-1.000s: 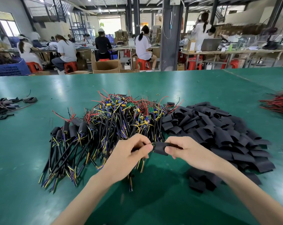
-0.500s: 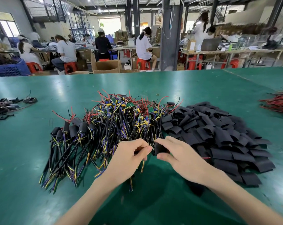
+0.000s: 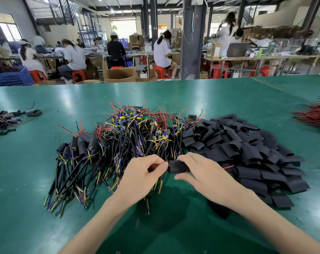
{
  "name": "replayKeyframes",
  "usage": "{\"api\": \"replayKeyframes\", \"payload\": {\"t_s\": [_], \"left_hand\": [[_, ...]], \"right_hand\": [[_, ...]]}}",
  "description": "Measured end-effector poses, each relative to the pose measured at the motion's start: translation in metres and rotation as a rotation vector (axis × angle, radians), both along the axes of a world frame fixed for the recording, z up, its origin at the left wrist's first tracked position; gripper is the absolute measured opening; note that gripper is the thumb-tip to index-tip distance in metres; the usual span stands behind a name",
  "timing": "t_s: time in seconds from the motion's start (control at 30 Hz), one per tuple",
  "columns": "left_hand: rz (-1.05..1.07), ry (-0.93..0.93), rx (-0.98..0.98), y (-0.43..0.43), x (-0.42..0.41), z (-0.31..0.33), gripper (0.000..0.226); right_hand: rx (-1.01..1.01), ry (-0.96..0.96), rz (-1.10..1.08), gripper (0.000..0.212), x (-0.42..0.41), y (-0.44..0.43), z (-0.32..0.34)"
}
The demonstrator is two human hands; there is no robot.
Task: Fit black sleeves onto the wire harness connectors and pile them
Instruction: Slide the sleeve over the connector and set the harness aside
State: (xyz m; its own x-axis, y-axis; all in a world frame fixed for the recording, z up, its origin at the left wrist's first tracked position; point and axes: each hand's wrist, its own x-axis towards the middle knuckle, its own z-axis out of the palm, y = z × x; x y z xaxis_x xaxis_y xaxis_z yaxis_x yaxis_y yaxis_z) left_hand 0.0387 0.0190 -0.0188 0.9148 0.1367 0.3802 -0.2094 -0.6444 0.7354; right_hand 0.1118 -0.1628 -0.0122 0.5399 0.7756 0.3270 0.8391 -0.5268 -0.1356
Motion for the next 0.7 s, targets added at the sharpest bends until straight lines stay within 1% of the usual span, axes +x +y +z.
{"api": "replayKeyframes", "payload": {"t_s": [0.2,0.33,0.43,0.57,0.63,0.7], "left_hand": [[-0.04,0.004,0.016,0.0,-0.001,-0.001,0.02],[-0.015,0.009,0.027,-0.005,-0.001,-0.004,0.02],[0.003,-0.006,0.062,-0.011,-0.001,-0.008,0.019],[0.076,-0.081,0.116,-0.022,0.0,-0.012,0.019],[0.118,-0.116,0.131,-0.022,0.001,-0.009,0.018],[0.136,-0.143,0.111,-0.018,0.002,-0.006,0.014]], "right_hand": [[-0.137,-0.143,0.05,0.042,0.002,0.003,-0.001],[-0.193,-0.213,0.046,0.033,-0.002,0.004,-0.003],[-0.186,-0.245,0.016,0.036,-0.005,0.005,-0.008],[-0.148,-0.198,-0.017,0.045,-0.005,0.008,-0.016],[-0.026,-0.11,-0.035,0.041,-0.003,0.008,-0.015],[0.15,0.056,-0.091,0.042,-0.002,0.007,-0.007]]}}
